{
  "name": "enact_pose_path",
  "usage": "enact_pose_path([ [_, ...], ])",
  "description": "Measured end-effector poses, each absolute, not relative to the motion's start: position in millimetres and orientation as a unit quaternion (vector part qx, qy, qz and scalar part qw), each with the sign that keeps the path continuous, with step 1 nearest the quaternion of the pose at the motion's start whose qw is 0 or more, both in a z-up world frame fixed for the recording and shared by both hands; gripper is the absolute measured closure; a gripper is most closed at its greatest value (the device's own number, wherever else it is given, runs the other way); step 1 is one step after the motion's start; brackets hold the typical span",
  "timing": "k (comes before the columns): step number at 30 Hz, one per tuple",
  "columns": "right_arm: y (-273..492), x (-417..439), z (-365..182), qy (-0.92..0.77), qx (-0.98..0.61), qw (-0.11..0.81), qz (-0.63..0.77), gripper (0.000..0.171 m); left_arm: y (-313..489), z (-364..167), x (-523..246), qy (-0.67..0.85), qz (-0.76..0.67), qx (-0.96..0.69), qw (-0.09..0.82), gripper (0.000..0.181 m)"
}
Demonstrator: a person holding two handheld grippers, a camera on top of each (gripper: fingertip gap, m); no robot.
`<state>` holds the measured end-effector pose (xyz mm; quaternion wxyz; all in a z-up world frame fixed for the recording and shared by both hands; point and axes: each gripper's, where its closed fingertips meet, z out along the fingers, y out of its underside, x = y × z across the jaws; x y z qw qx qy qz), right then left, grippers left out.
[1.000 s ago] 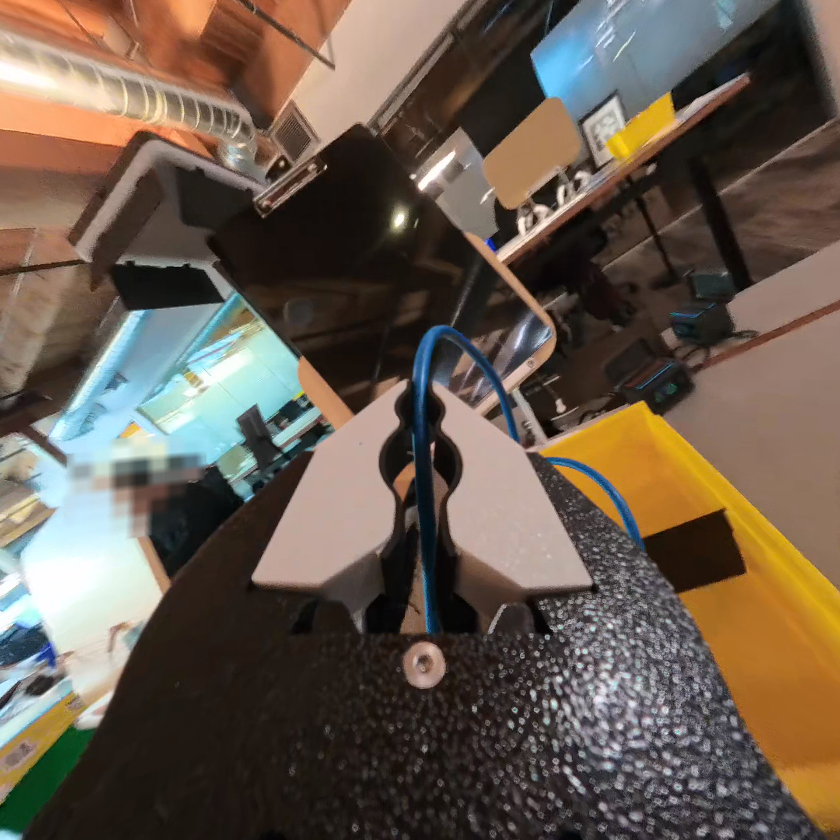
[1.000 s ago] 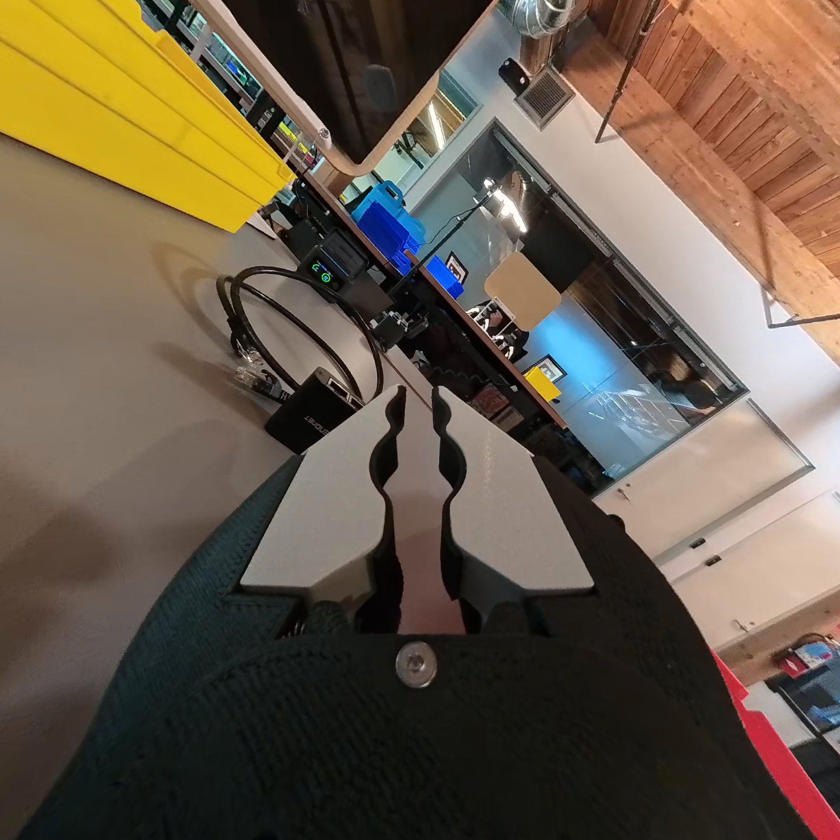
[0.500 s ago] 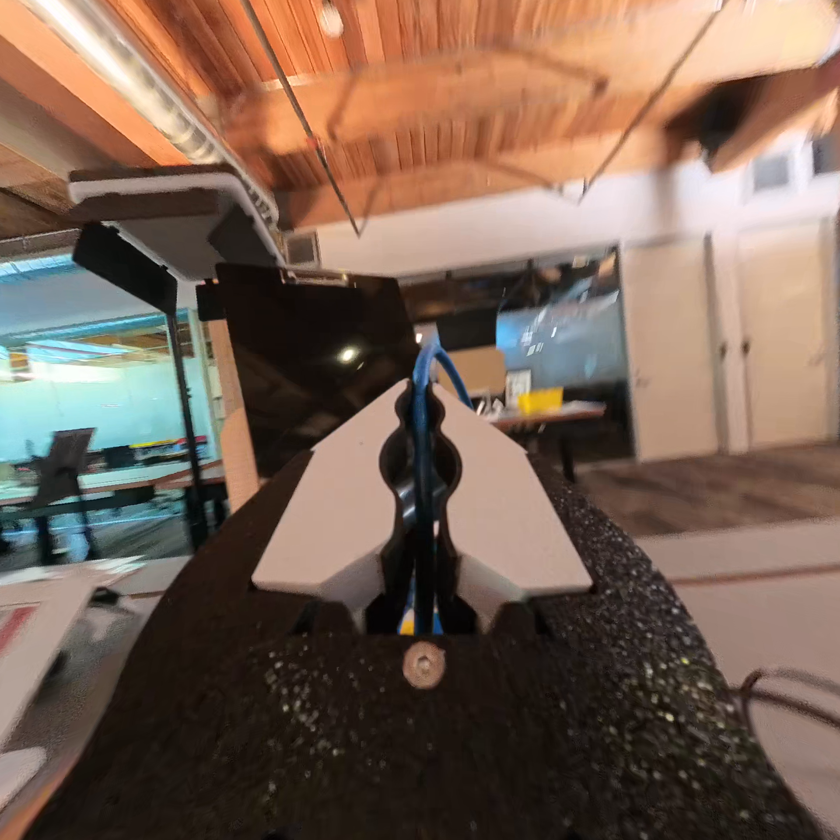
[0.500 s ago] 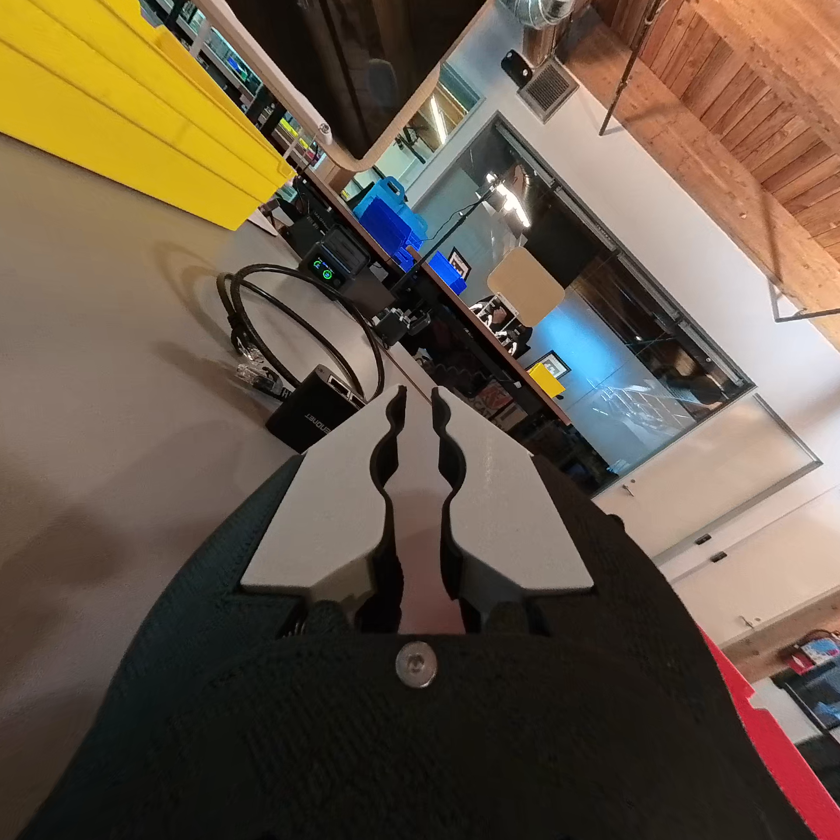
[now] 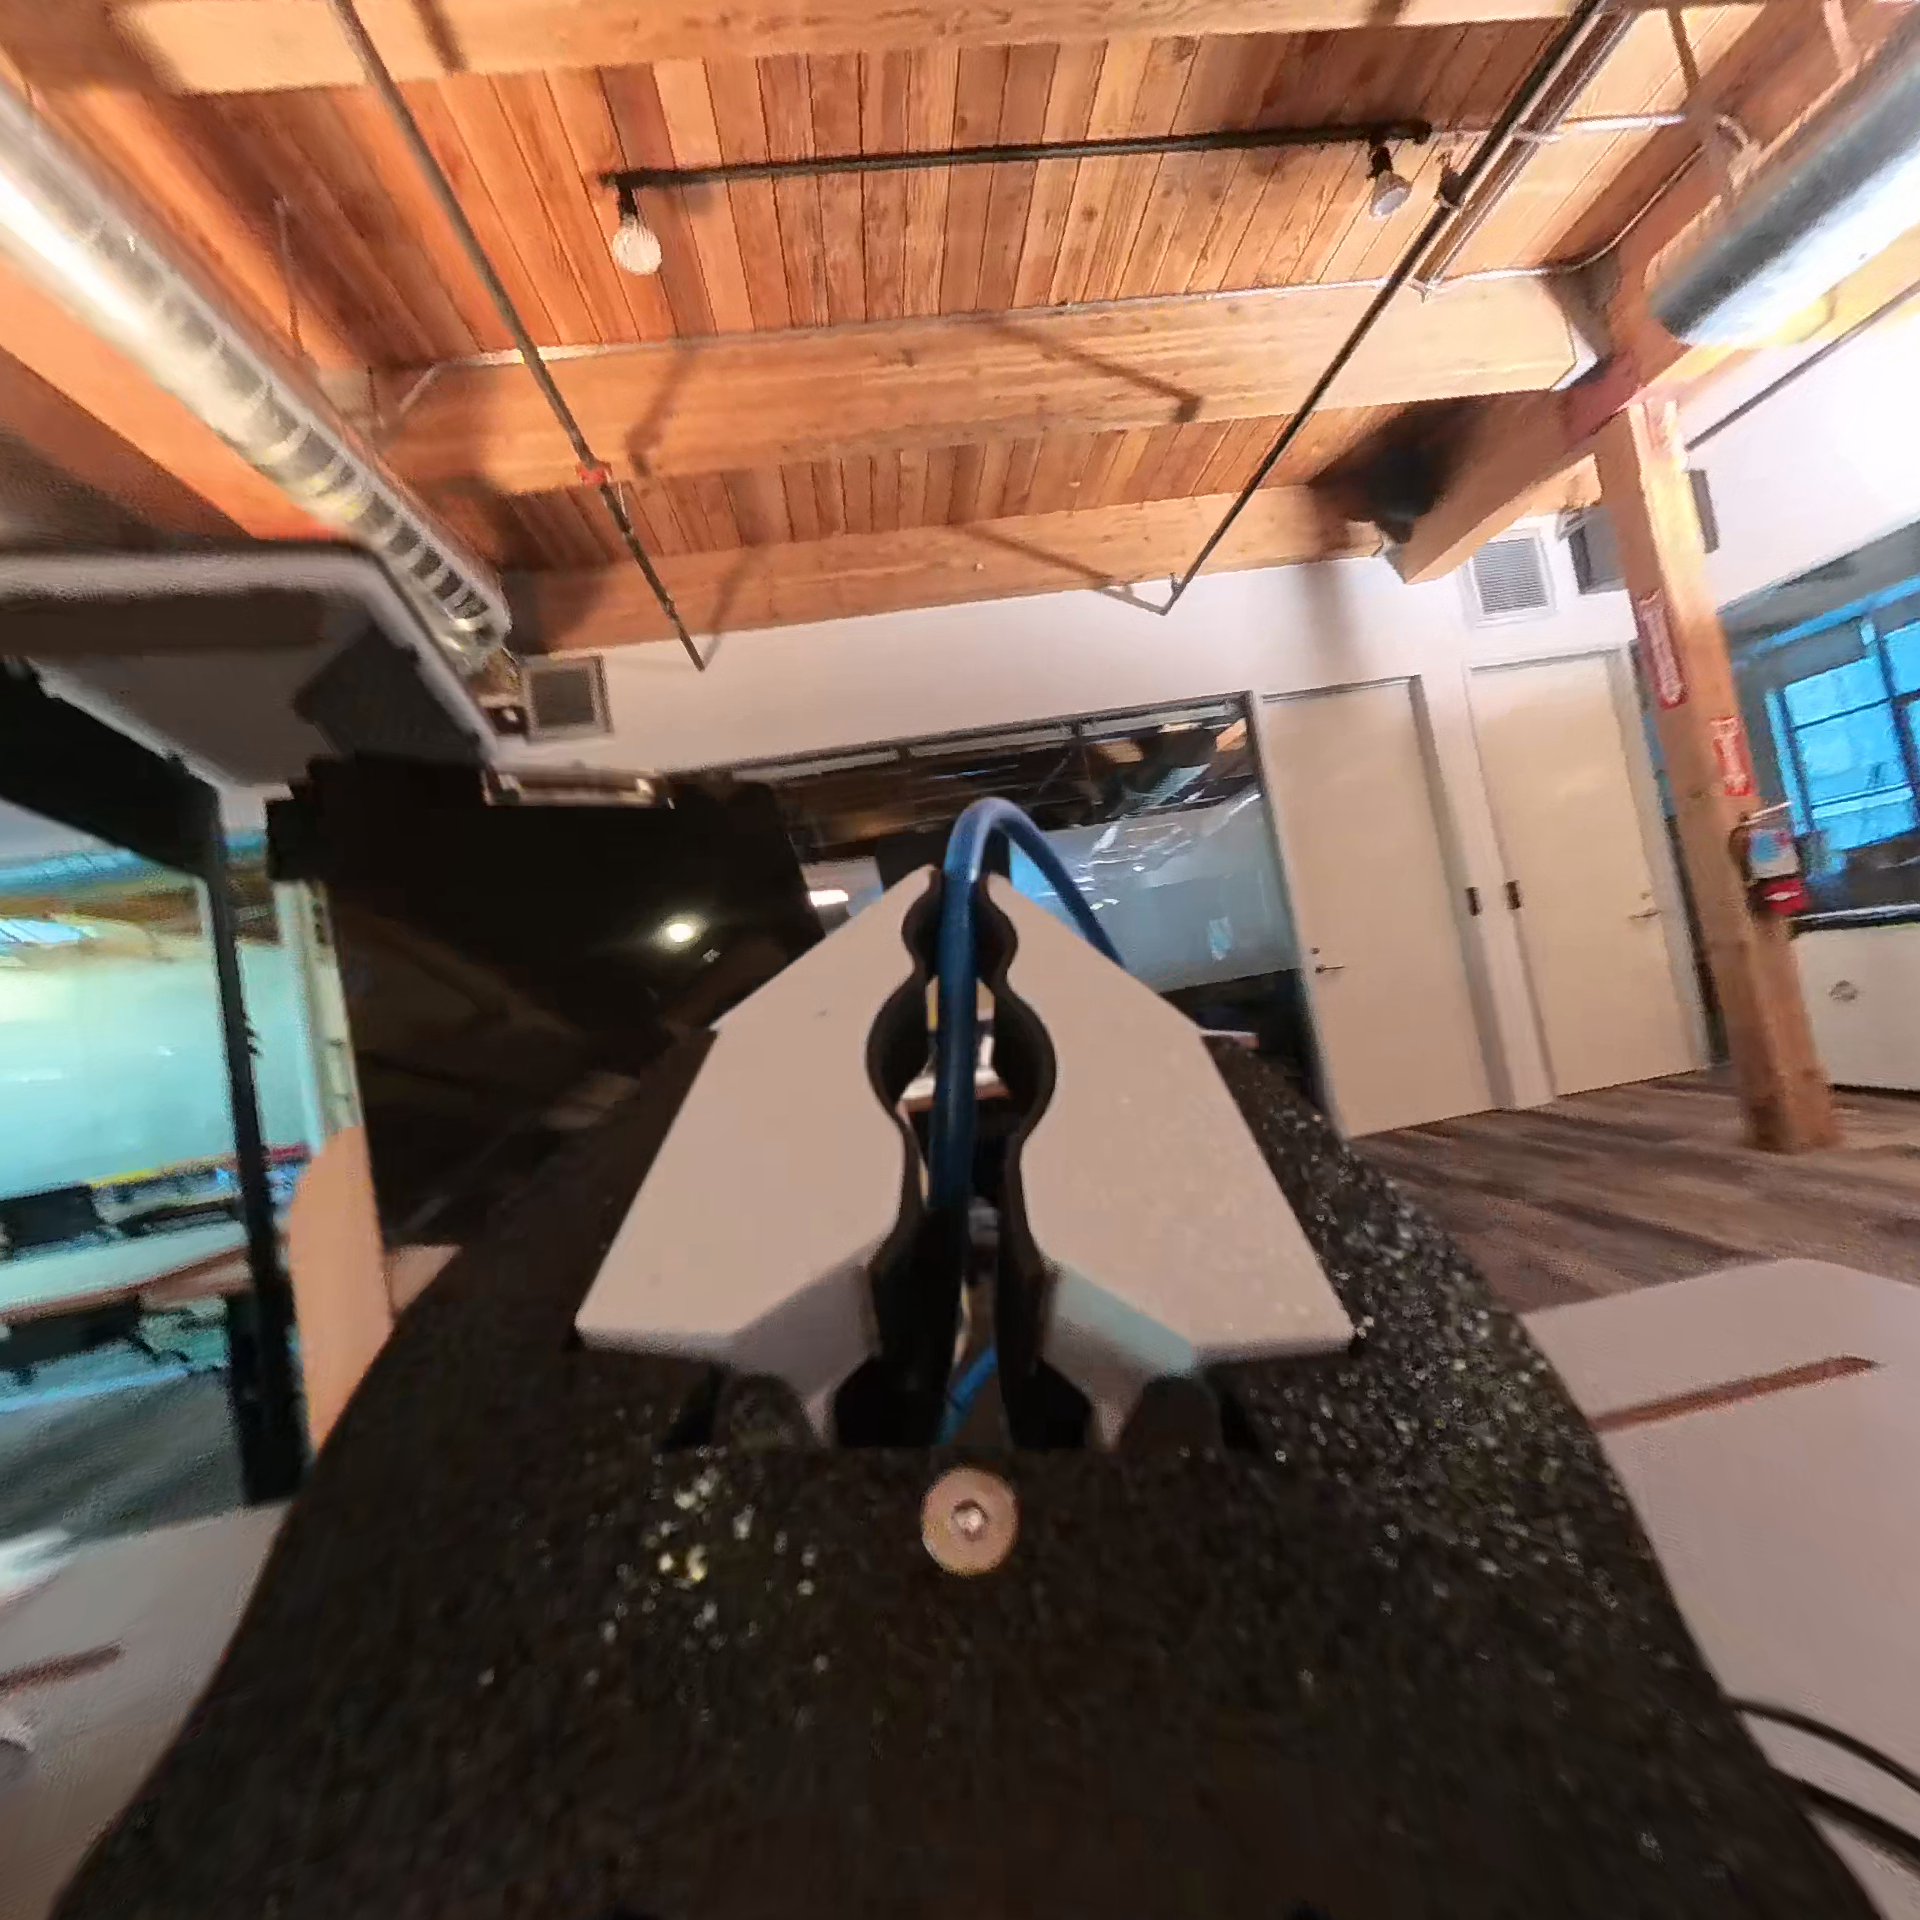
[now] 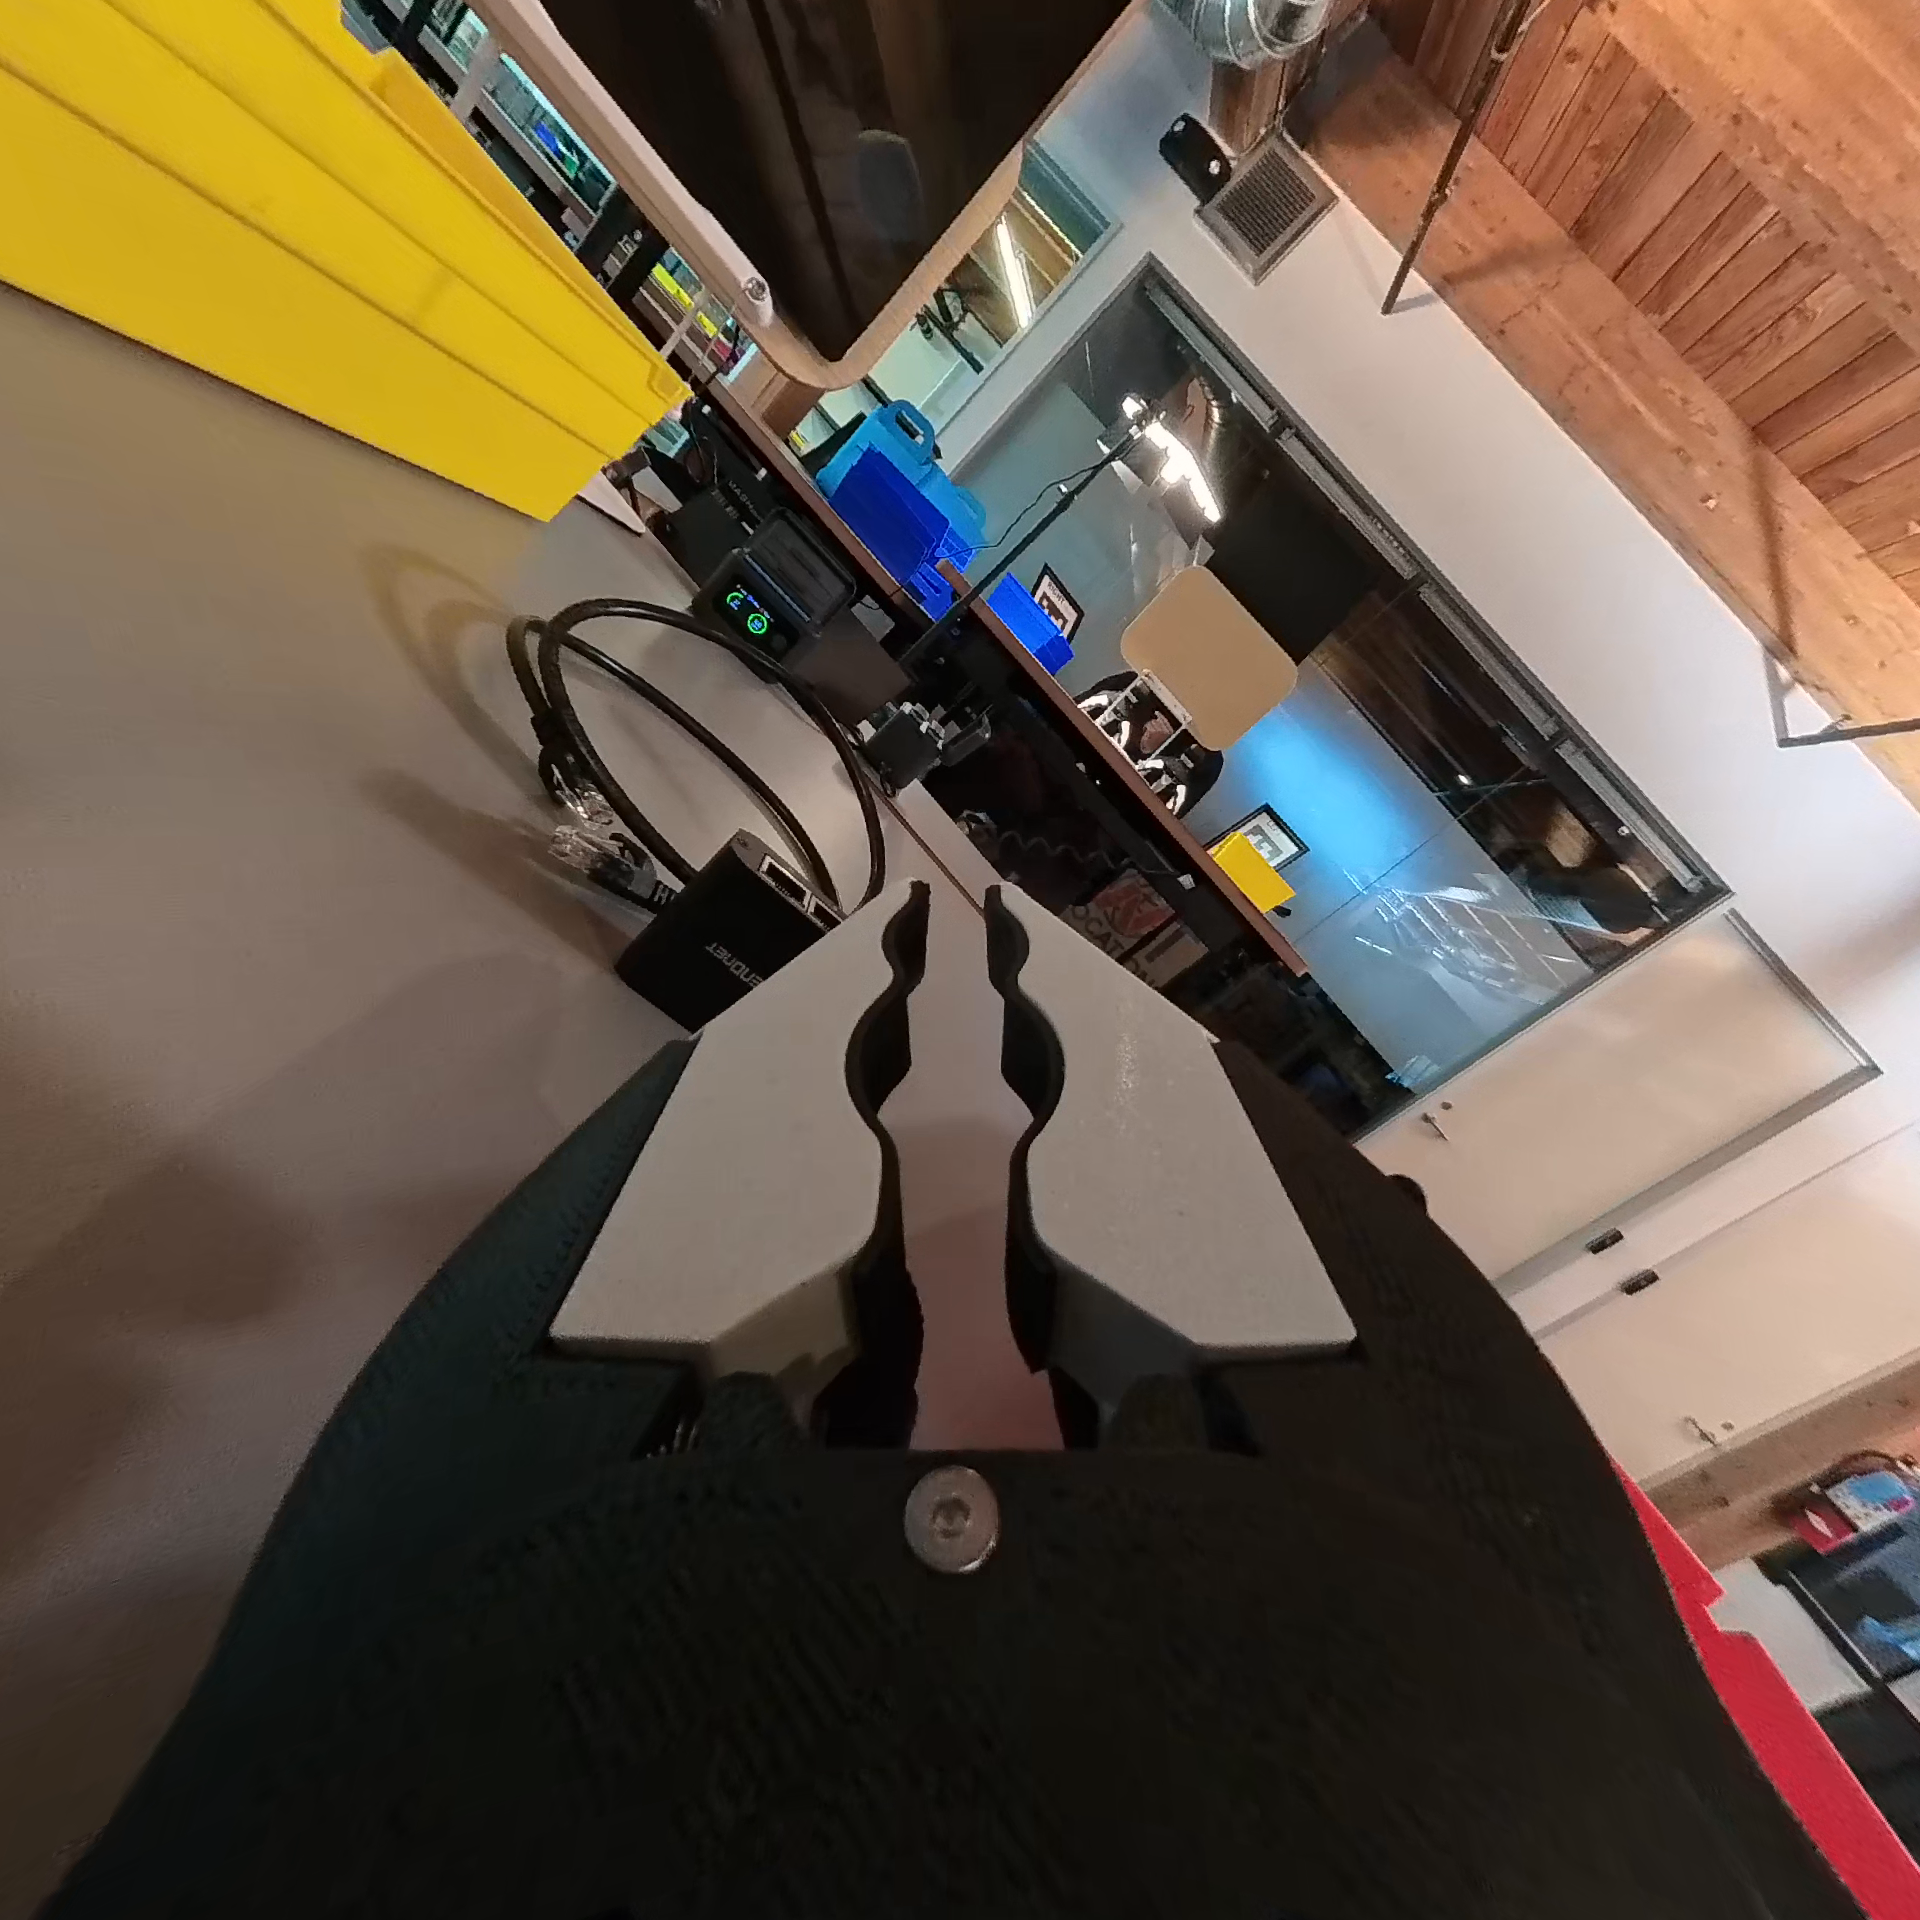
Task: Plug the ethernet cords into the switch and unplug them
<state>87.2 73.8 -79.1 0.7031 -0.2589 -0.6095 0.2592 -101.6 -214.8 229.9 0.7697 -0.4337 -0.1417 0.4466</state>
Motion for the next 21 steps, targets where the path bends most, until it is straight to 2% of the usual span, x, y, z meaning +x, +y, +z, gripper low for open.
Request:
enact_pose_path([
  [6, 73.6, 86.9, -79.0, -0.611, -0.258, 0.701, 0.262, 0.162, -218.3, 278.9, -94.5, -0.120, 0.487, -0.382, 0.776, 0.179],
  [11, 73.1, 86.8, -79.1, -0.612, -0.257, 0.700, 0.263, 0.162, -254.9, 288.7, -93.5, -0.160, 0.389, -0.294, 0.858, 0.180],
  [15, 72.3, 86.9, -79.2, -0.614, -0.255, 0.699, 0.264, 0.162, -292.7, 263.0, -111.9, -0.228, 0.304, -0.234, 0.895, 0.180],
  [21, 70.9, 87.1, -79.6, -0.617, -0.251, 0.698, 0.263, 0.162, -334.3, 180.4, -150.6, -0.339, 0.194, -0.174, 0.904, 0.179],
])
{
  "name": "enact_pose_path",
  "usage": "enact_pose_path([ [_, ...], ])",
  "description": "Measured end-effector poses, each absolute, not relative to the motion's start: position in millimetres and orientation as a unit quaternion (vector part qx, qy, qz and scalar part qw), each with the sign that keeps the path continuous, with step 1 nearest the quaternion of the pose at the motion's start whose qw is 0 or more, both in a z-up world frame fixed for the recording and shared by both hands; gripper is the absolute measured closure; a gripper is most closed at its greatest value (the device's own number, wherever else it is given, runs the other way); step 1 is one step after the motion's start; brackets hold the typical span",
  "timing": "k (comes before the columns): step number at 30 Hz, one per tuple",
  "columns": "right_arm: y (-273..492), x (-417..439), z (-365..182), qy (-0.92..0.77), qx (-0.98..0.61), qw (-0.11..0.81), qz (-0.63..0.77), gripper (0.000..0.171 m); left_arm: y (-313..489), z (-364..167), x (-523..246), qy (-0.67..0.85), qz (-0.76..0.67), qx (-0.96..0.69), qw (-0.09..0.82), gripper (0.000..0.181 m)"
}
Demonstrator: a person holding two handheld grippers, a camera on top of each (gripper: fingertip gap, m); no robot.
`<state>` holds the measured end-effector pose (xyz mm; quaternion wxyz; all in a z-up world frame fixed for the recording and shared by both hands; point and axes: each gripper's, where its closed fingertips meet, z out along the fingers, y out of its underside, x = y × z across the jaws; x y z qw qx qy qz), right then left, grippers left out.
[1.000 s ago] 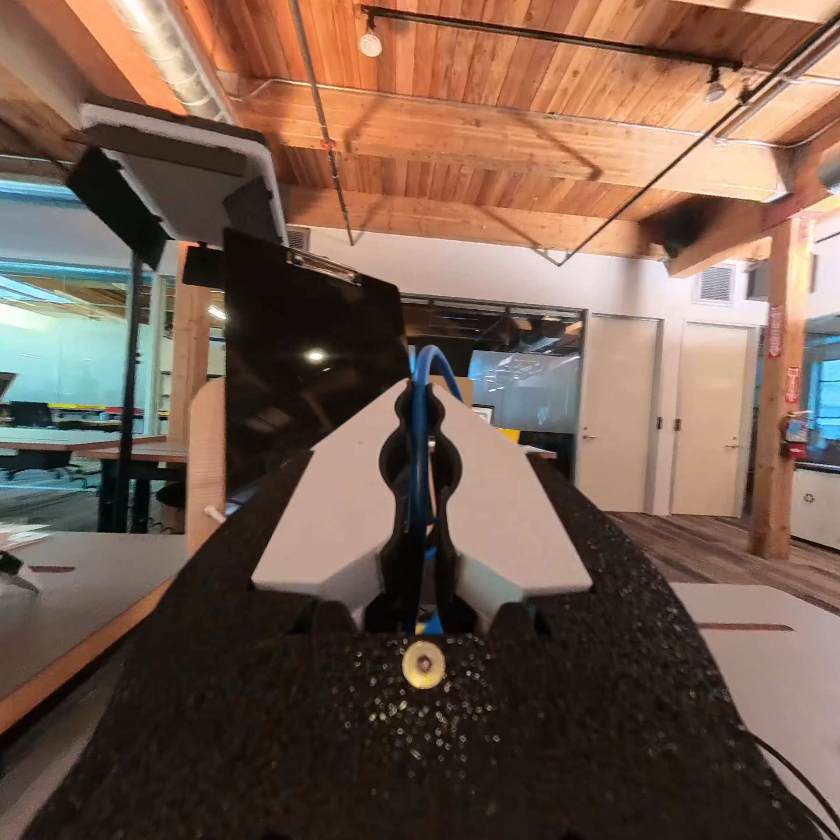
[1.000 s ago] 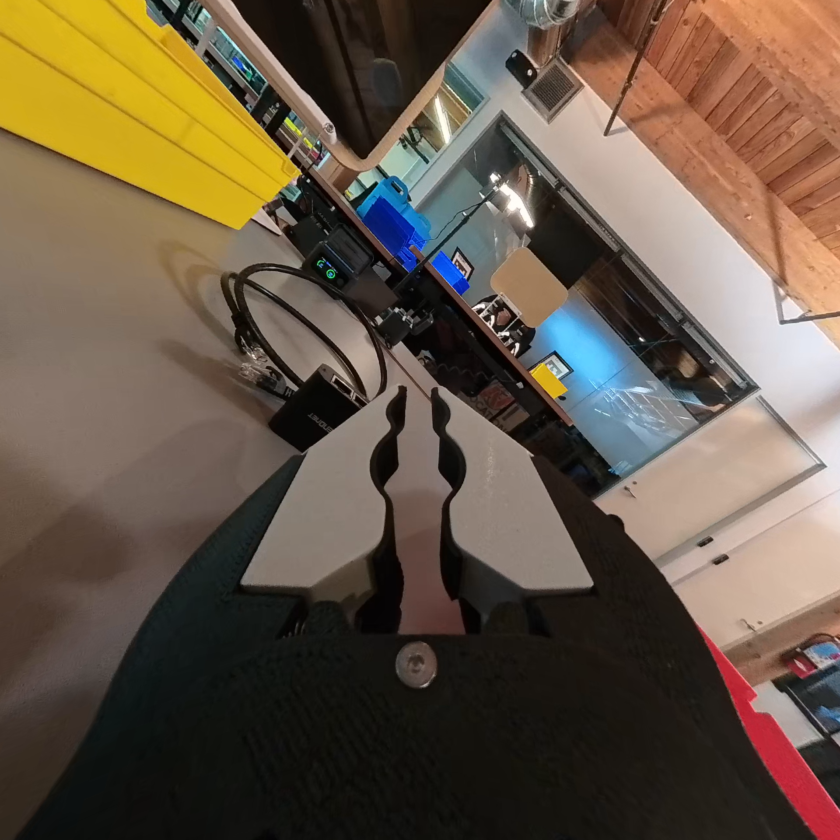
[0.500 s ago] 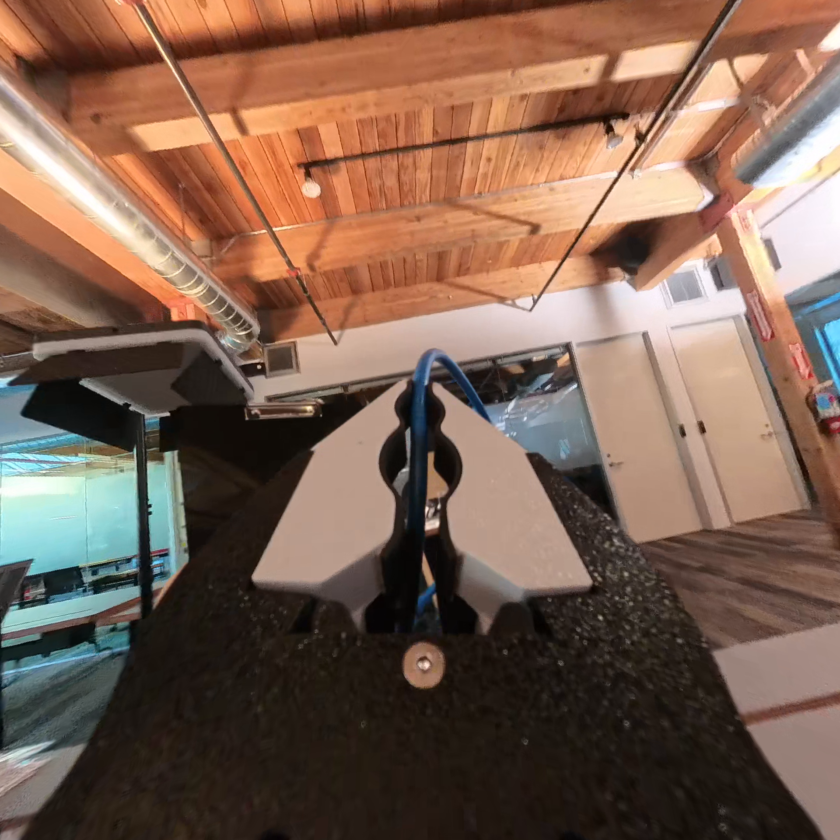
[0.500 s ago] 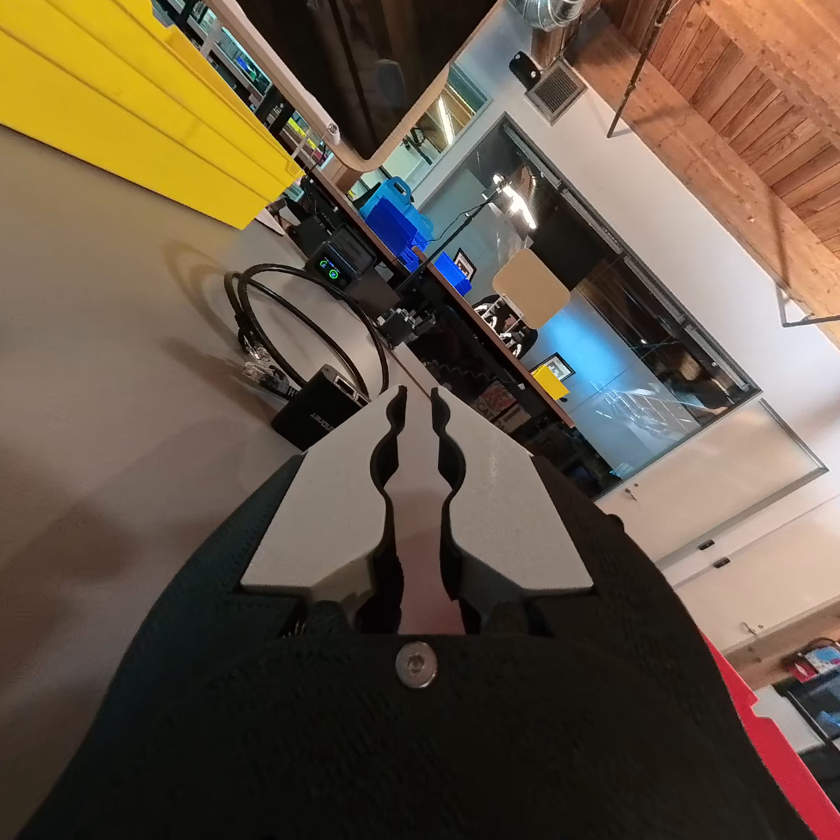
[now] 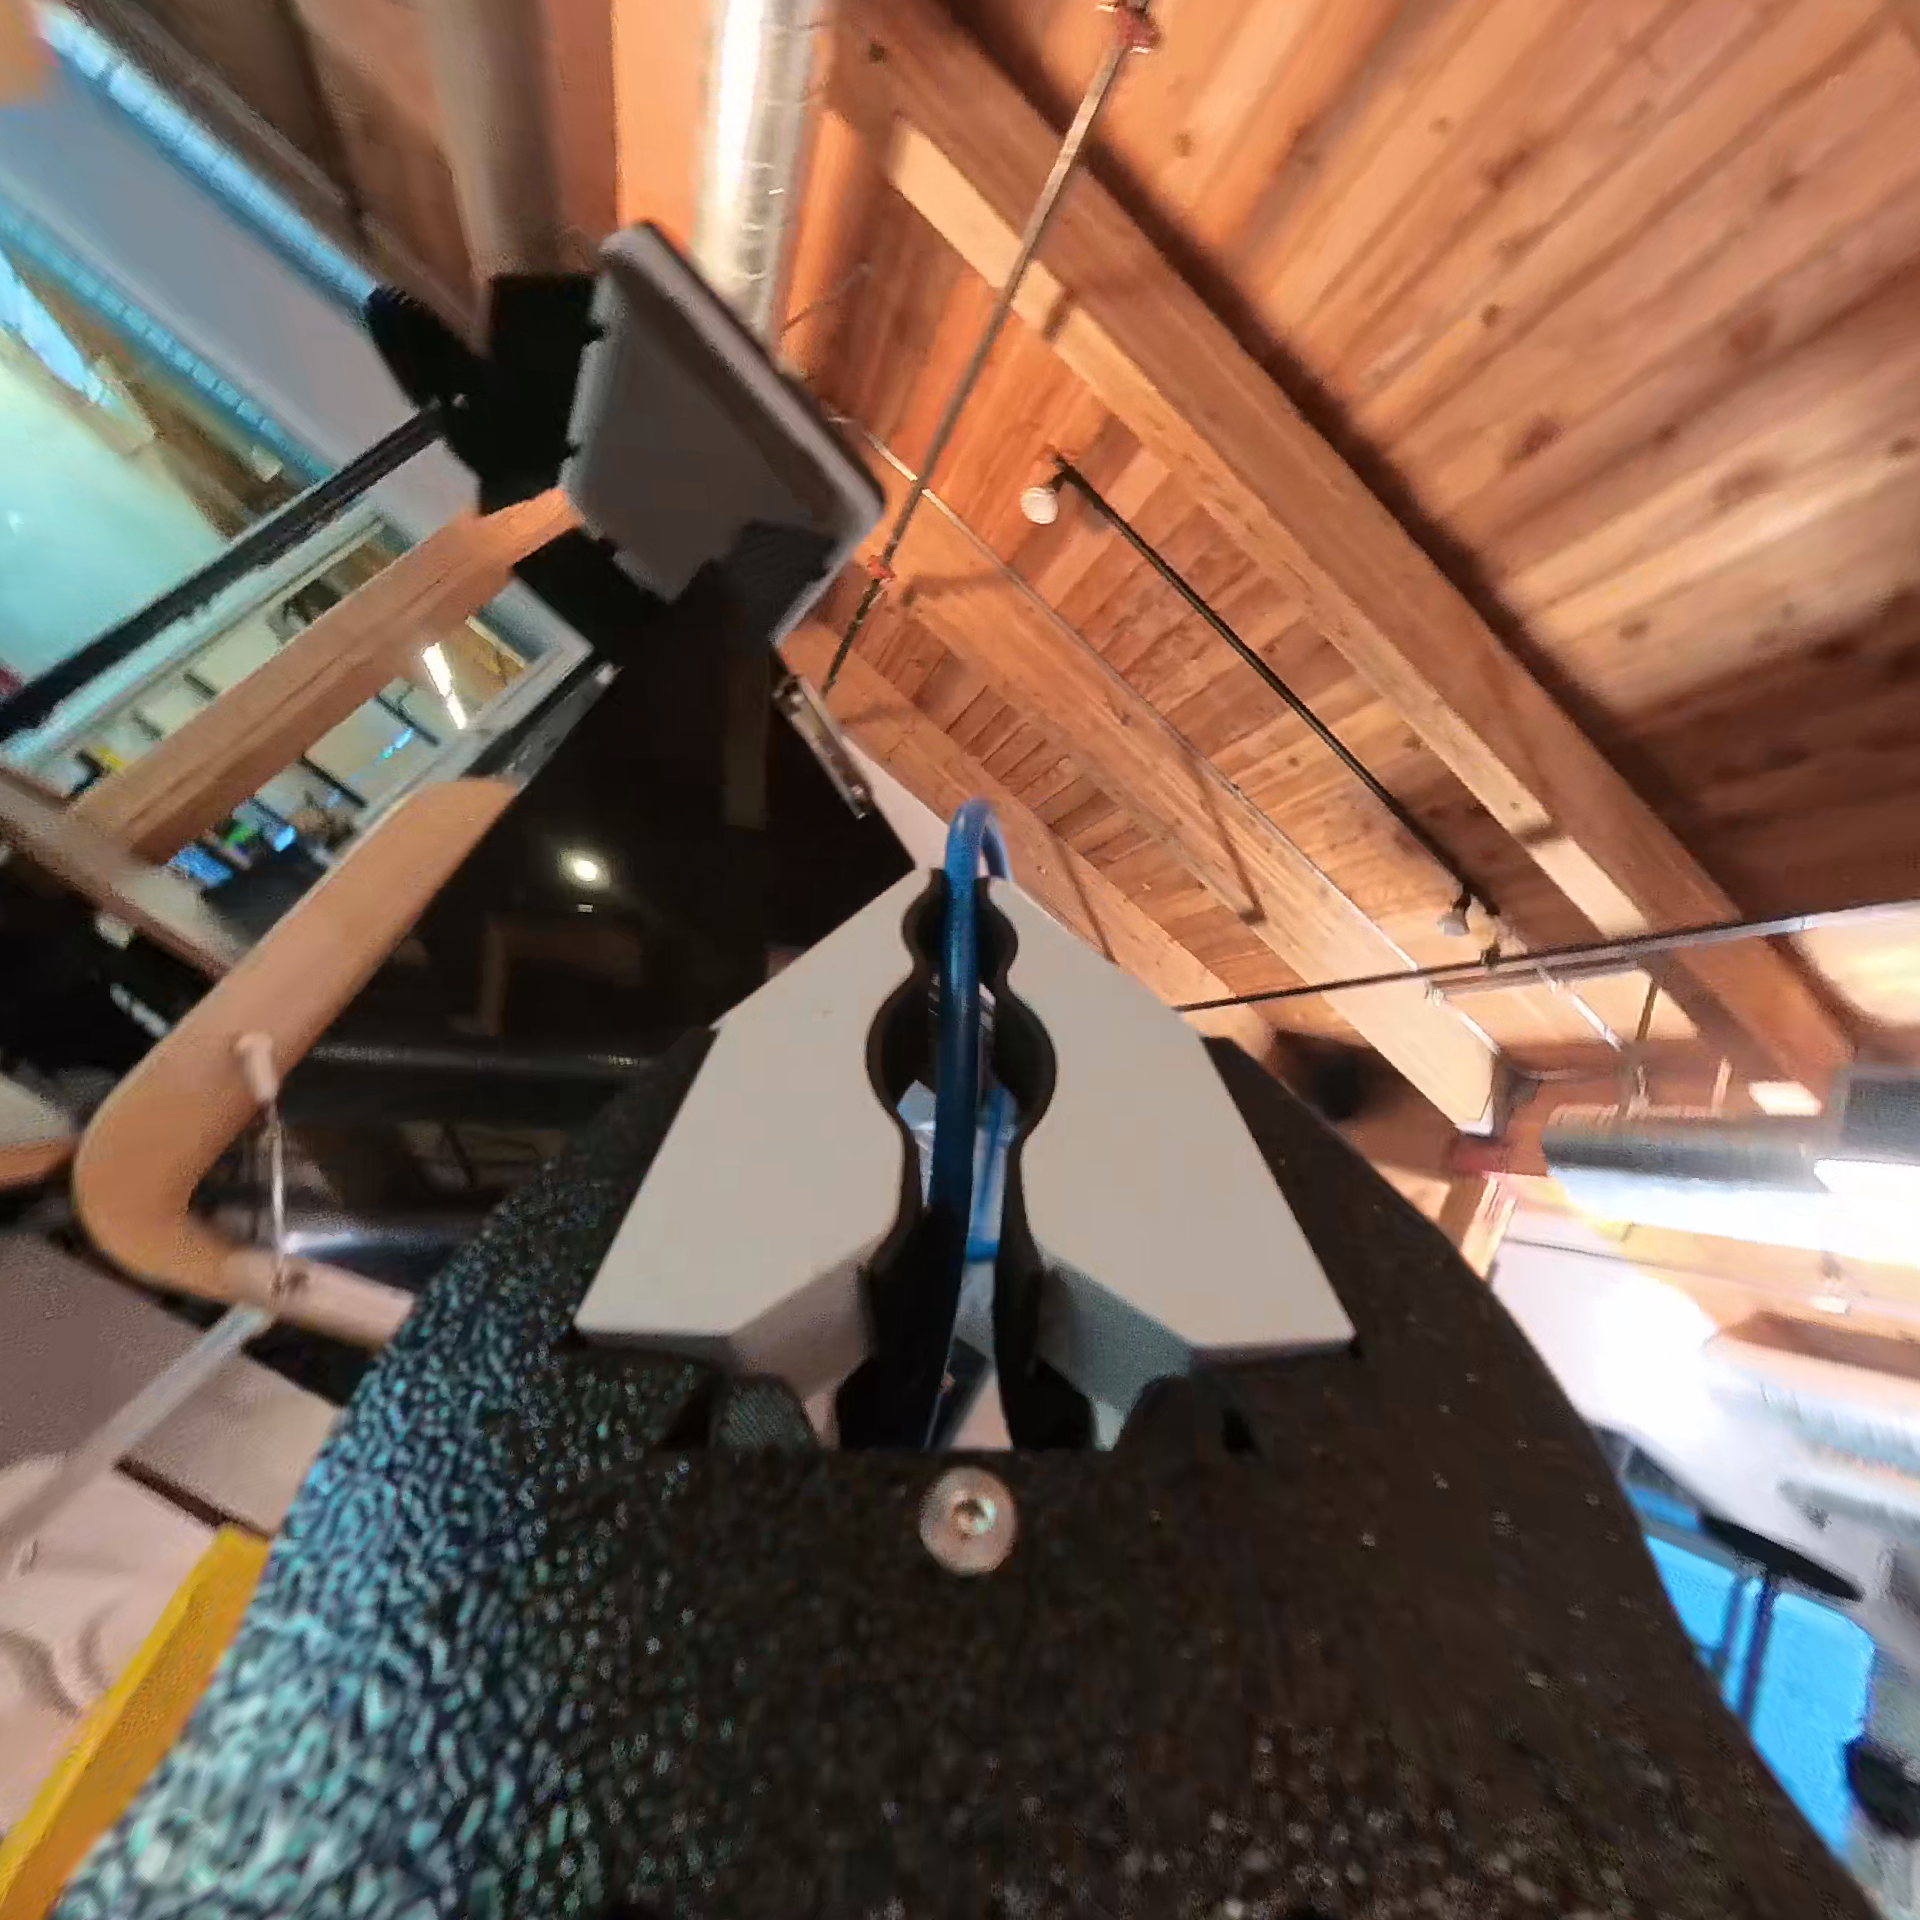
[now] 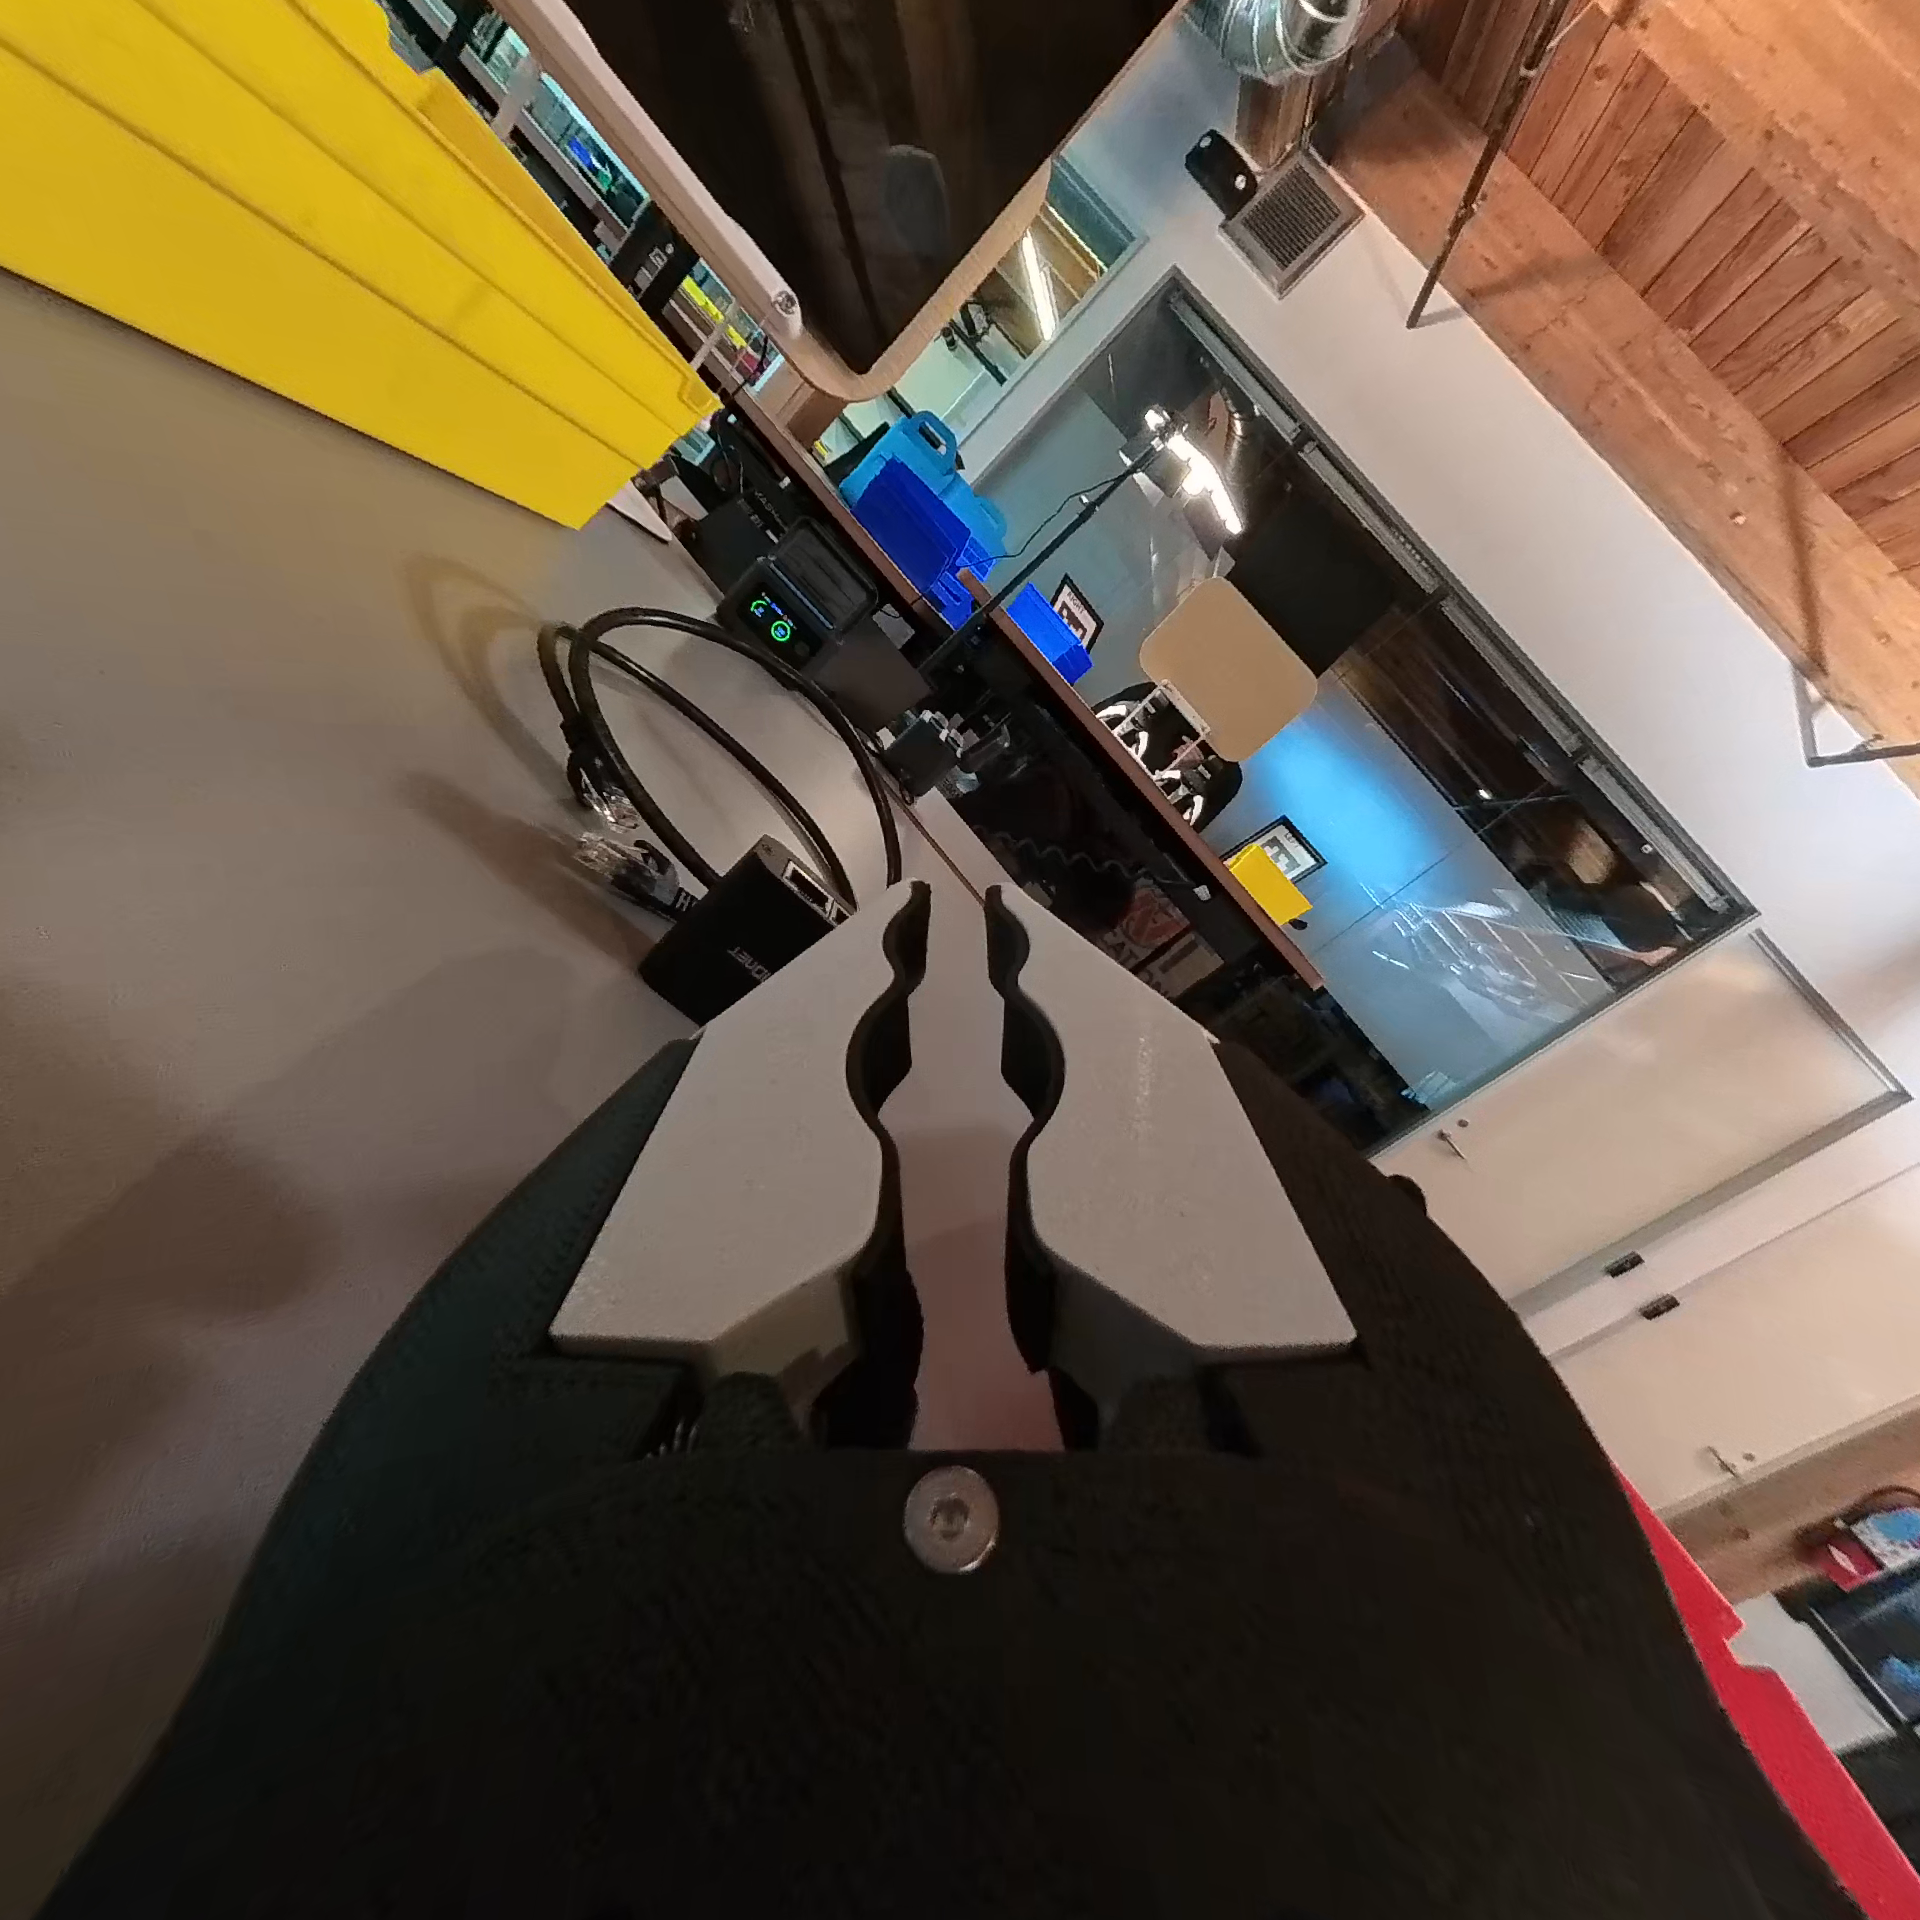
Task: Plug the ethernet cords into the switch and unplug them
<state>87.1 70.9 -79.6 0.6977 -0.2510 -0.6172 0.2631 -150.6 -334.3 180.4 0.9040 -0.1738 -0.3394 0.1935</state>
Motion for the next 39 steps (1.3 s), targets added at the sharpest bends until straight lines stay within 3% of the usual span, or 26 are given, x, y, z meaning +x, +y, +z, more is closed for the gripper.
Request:
enact_pose_path([
  [5, 70.6, 86.4, -80.9, -0.622, -0.250, 0.695, 0.261, 0.162, -329.7, 137.2, -166.9, -0.355, -0.011, -0.147, 0.923, 0.179],
  [8, 69.6, 86.4, -81.8, -0.625, -0.245, 0.695, 0.258, 0.162, -311.8, 125.8, -162.6, -0.345, -0.023, -0.193, 0.918, 0.179],
  [13, 68.2, 86.1, -82.7, -0.629, -0.238, 0.697, 0.251, 0.162, -236.2, 151.8, -127.1, -0.260, -0.026, -0.316, 0.912, 0.179],
  [18, 67.2, 86.3, -82.8, -0.630, -0.232, 0.699, 0.246, 0.162, -133.1, 151.0, -100.9, -0.188, 0.079, -0.467, 0.860, 0.179],
  [26, 73.3, 86.1, -81.5, -0.624, -0.246, 0.697, 0.253, 0.163, 1.0, 85.4, -106.8, -0.093, 0.398, -0.649, 0.642, 0.179],
  [29, 73.9, 86.1, -81.8, -0.625, -0.248, 0.695, 0.256, 0.163, 52.1, 29.3, -91.1, -0.011, 0.388, -0.741, 0.548, 0.179],
  [31, 72.9, 86.5, -82.2, -0.627, -0.245, 0.694, 0.257, 0.163, 75.7, -12.1, -67.5, 0.005, 0.289, -0.804, 0.520, 0.162],
  [34, 71.4, 87.5, -82.6, -0.629, -0.242, 0.691, 0.262, 0.162, 79.2, -24.0, -43.8, 0.008, 0.241, -0.816, 0.525, 0.136],
  [39, 73.0, 88.5, -81.7, -0.626, -0.245, 0.693, 0.262, 0.161, 13.8, 9.7, -40.8, -0.048, 0.285, -0.791, 0.539, 0.127],
])
